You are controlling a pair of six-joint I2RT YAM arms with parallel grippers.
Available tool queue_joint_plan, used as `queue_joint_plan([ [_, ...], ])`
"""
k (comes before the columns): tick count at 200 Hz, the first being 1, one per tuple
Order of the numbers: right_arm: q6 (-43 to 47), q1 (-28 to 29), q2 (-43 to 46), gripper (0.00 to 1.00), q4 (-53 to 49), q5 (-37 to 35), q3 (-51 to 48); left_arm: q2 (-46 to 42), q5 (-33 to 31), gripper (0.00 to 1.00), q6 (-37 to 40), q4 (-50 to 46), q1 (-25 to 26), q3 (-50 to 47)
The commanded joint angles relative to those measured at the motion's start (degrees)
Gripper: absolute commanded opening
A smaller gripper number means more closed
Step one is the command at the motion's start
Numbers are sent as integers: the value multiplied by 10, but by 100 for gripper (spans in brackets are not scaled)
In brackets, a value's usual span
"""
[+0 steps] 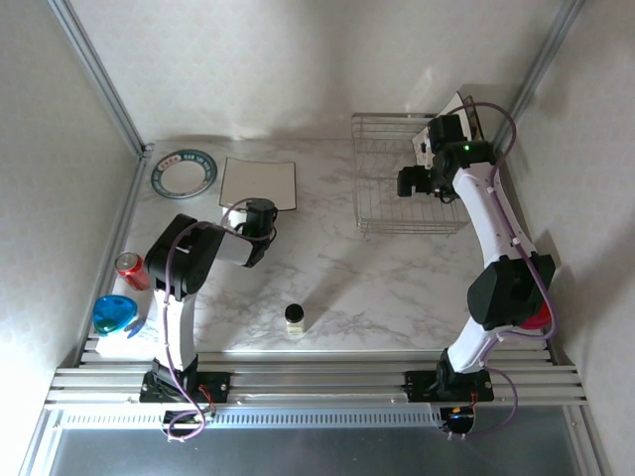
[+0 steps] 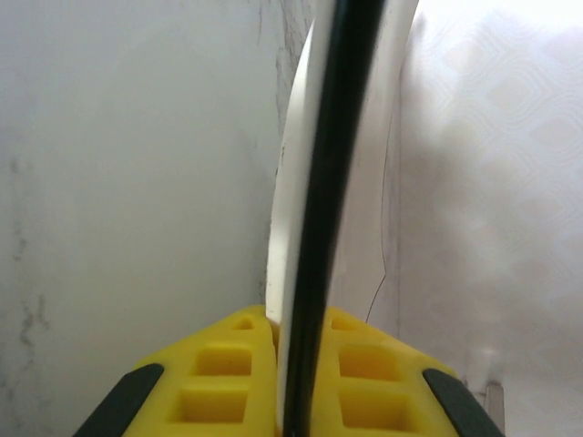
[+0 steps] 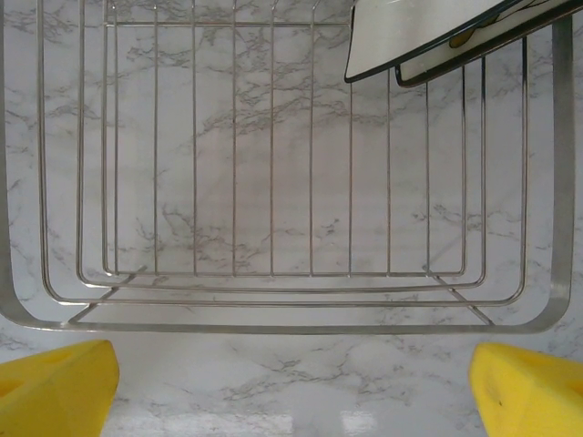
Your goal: Unload the plates from the dish rack
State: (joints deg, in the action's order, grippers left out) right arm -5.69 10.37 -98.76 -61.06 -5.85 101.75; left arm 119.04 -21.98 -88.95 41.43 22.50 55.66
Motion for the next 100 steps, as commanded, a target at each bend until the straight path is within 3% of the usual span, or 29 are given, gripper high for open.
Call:
queue_joint_plan([
  [1, 4, -1, -8, 99, -18, 5, 25, -2, -45, 0, -15, 56, 6, 40],
  [25, 2, -1, -6, 99, -22, 1, 31, 0, -35, 0, -19, 47, 6, 43],
  [37, 3, 0, -4, 99, -24, -1, 32, 2, -22, 9, -18, 47, 4, 43],
  [100, 3, 0, 10, 99, -13, -4, 1, 6, 44, 18, -34, 56, -13, 14],
])
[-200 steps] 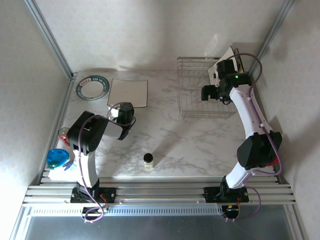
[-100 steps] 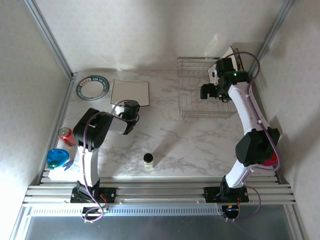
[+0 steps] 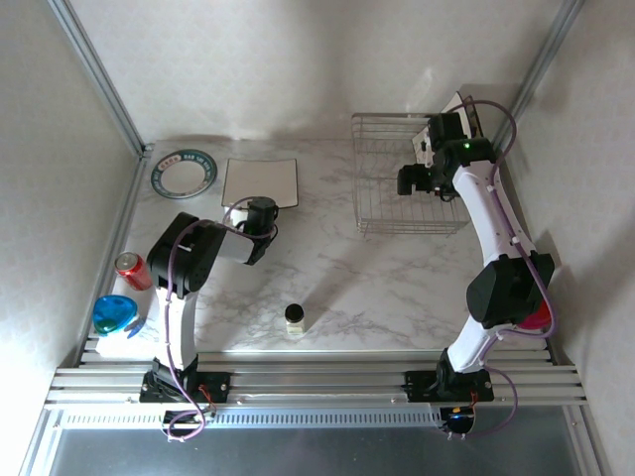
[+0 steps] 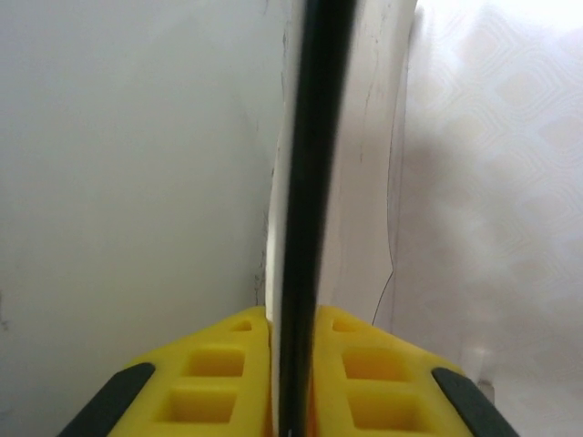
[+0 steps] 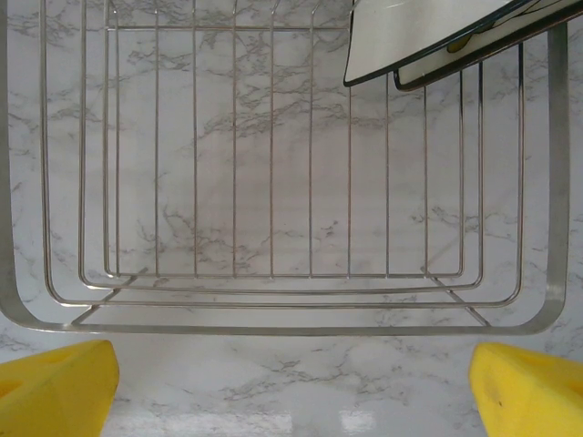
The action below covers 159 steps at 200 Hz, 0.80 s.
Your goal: Unload the plates from the dish rack
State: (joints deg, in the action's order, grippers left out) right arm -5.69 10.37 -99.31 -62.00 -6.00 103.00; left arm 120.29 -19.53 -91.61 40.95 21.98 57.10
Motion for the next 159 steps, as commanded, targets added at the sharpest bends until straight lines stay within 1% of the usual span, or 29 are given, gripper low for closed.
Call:
queue_joint_plan([
  [1, 3, 0, 16, 99, -3, -3, -12, -7, 21, 18, -7, 61, -7, -2],
  [13, 3, 0, 16, 99, -3, -3, -13, -8, 31, 24, -18, 68, -13, -11],
  [38, 2, 0, 14, 99, -2, 2, -8, -13, 44, 45, -25, 72, -19, -22],
  [49, 2, 0, 14, 99, -1, 4, -8, -17, 46, 51, -21, 70, -21, -26],
  [79, 1, 0, 15, 99, 1, 4, -11, -34, 50, 71, -14, 60, -24, -34],
  [123, -1, 1, 18, 99, 3, 10, -14, -59, 75, 99, 3, 35, -32, -44],
  [159, -2, 1, 22, 99, 5, 11, -17, -102, 76, 100, 22, -17, -36, -48],
])
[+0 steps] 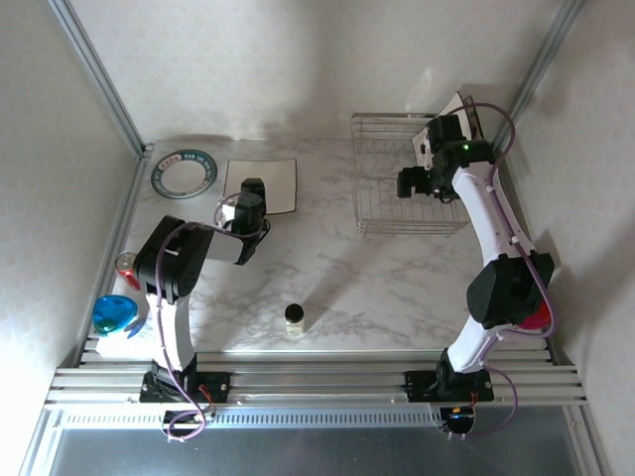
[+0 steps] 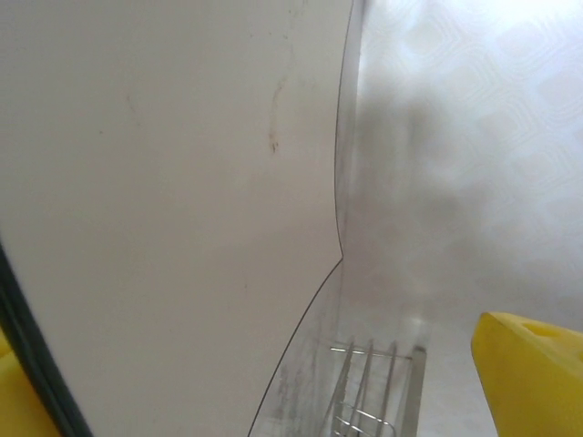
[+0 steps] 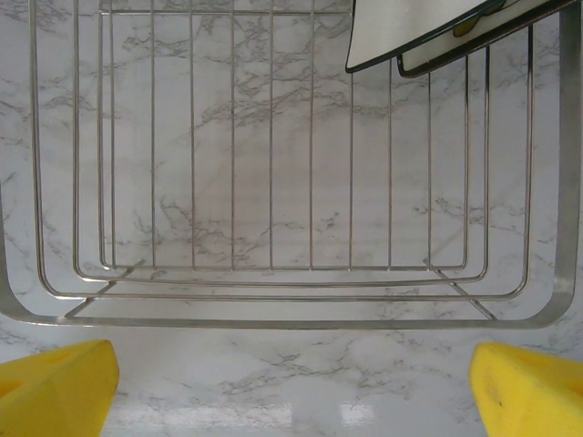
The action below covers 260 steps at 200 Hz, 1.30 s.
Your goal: Unload the plates from the dish rack
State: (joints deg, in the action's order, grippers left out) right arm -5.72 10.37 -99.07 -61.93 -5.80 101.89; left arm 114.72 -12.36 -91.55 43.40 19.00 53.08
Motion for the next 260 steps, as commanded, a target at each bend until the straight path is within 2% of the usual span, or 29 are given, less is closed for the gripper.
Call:
queue_joint_plan([
  [1, -2, 1, 20, 99, 5, 9, -6, -48, 5, 100, 22, -44, -6, -7],
  [62, -6, 1, 28, 99, 15, 17, -17, -74, 39, 100, 27, -205, -20, 59],
  [144, -11, 1, 51, 99, 31, 19, -43, -28, 94, 100, 54, -234, -24, 92],
  [212, -30, 4, 49, 99, 40, 19, -53, 7, 147, 100, 98, -318, -41, 153],
  [260, -38, 4, 48, 99, 49, 21, -56, -4, 186, 100, 122, -377, -39, 159],
])
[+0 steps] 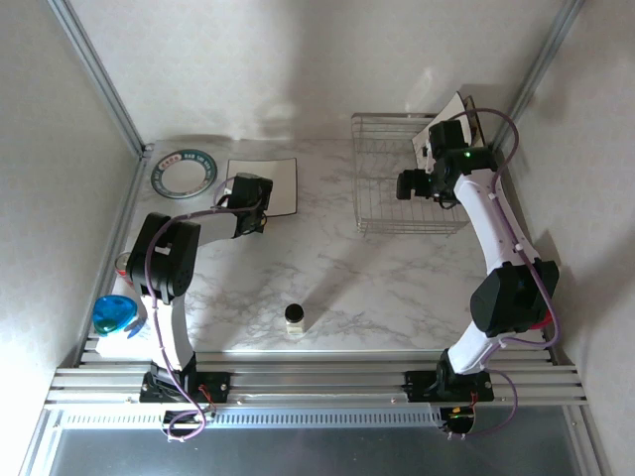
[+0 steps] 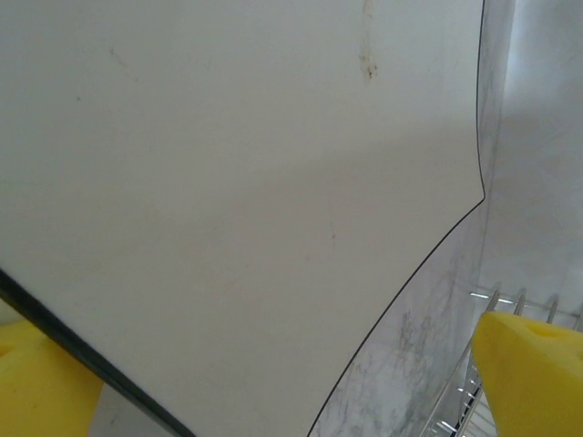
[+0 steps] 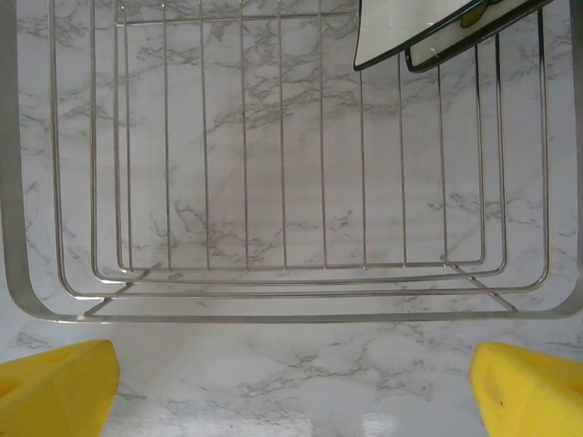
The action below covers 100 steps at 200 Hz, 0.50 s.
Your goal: Unload the plates from the dish rack
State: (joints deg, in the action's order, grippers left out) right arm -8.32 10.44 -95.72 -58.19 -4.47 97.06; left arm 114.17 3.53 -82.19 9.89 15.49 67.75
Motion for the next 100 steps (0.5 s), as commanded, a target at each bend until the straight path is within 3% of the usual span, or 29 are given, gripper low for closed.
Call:
queue_joint_plan([
  [1, -12, 4, 15, 99, 11, 8, -8, 1, 28, 99, 29, -43, -4, 11],
  [47, -31, 4, 16, 99, 21, -8, -22, -35, 31, 100, 74, -156, -11, 23],
  [100, -30, 3, 31, 99, 36, 8, -32, -80, 31, 100, 83, -189, -1, -13],
])
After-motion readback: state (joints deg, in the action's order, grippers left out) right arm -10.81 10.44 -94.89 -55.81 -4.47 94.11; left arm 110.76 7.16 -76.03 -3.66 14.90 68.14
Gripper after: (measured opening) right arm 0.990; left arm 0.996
